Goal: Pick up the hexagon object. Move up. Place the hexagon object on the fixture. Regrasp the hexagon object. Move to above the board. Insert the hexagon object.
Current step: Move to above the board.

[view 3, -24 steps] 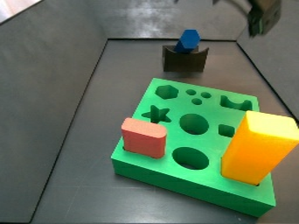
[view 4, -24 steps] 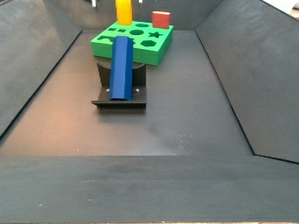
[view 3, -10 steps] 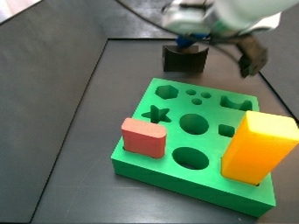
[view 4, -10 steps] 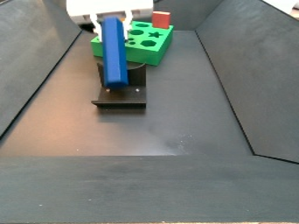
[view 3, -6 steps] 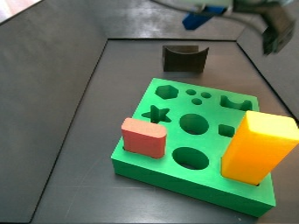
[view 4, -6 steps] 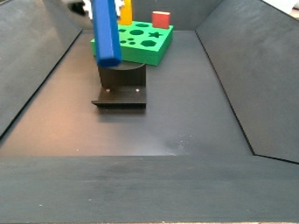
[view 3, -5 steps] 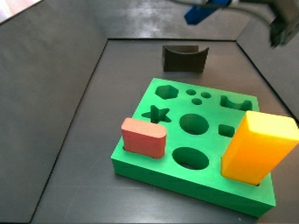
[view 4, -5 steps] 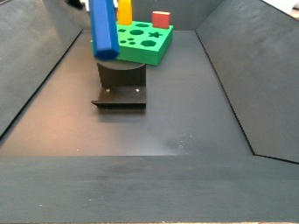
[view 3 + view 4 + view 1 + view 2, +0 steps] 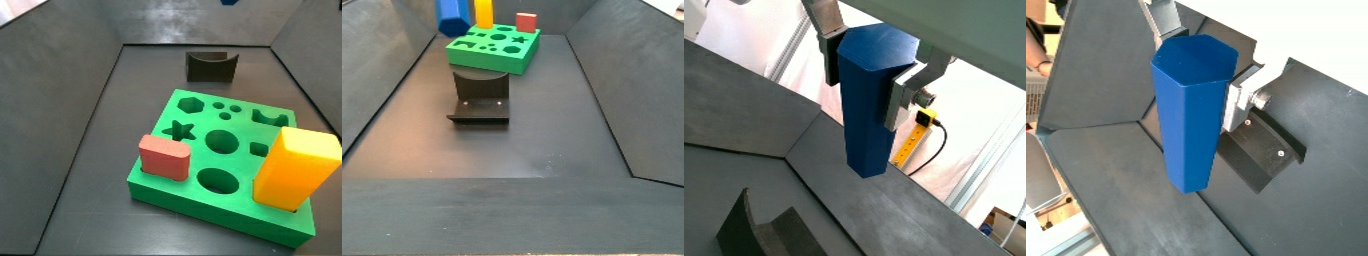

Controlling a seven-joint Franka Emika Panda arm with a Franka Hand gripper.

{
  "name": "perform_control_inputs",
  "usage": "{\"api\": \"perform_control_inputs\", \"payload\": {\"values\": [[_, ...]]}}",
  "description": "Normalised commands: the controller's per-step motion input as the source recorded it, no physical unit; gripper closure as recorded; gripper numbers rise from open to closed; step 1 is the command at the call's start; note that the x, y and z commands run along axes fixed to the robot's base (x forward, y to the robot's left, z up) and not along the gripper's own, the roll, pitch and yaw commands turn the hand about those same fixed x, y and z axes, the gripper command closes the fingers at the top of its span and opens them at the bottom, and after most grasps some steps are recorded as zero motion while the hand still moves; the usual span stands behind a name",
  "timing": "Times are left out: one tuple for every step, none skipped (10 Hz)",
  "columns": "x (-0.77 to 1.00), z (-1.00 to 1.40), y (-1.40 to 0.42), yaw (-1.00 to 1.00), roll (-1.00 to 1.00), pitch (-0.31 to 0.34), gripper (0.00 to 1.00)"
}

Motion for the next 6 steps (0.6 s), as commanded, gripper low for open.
{"api": "perform_control_inputs", "payload": {"values": [[-1.0, 0.5, -0.96, -0.1, -1.0, -0.131, 1.0], [-1.0, 0.52, -0.93, -0.1, -1.0, -0.148, 1.0], [-1.0, 0.48, -0.84, -0.11, -1.0, -0.175, 1.0], [-1.0, 0.45, -0.8, -0.1, -1.0, -0.187, 1.0], [-1.0, 0.44, -0.77, -0.11, -1.0, -0.206, 1.0], [-1.0, 0.43, -0.73, -0.12, -1.0, -0.213, 1.0]]}}
